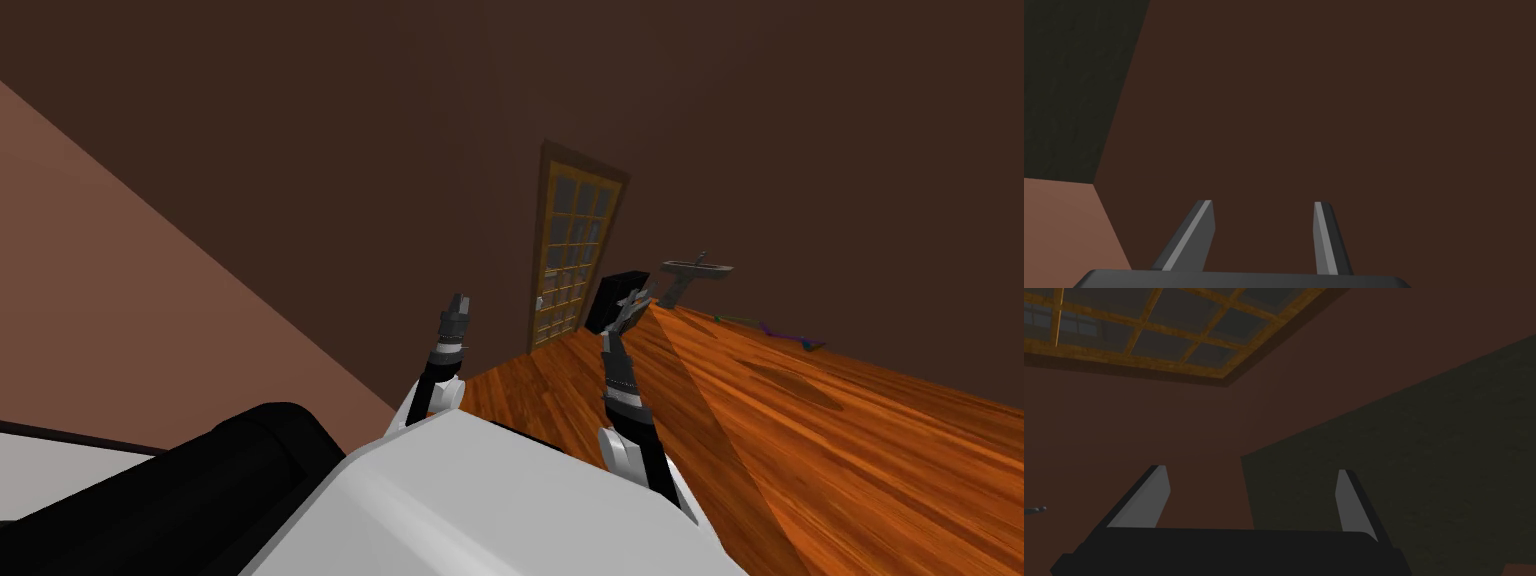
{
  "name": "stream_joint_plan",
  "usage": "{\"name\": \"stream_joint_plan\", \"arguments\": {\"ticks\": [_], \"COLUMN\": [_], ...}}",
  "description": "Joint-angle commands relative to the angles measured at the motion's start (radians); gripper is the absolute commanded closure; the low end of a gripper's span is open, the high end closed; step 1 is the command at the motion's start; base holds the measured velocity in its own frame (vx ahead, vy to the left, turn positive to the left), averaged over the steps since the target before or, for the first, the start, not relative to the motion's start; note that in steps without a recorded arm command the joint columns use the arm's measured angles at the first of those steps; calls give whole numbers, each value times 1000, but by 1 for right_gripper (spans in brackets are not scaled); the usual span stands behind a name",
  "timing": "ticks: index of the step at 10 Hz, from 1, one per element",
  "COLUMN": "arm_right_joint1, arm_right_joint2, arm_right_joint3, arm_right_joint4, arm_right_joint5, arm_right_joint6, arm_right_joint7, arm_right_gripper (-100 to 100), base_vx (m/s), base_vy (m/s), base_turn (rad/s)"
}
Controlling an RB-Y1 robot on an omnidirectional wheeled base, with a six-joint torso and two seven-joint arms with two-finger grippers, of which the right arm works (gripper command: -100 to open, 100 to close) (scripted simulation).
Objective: Pull the door open
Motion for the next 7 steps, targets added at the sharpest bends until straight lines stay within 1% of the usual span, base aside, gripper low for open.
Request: {"name": "stream_joint_plan", "arguments": {"ticks": [1,7], "arm_right_joint1": [-16,-64], "arm_right_joint2": [-4,-24], "arm_right_joint3": [7,29], "arm_right_joint4": [42,187], "arm_right_joint5": [3,9], "arm_right_joint6": [-7,-33], "arm_right_joint7": [35,156], "arm_right_gripper": [-100,-100], "base_vx": [119,95], "base_vy": [-2,-27], "base_turn": [77,80]}}
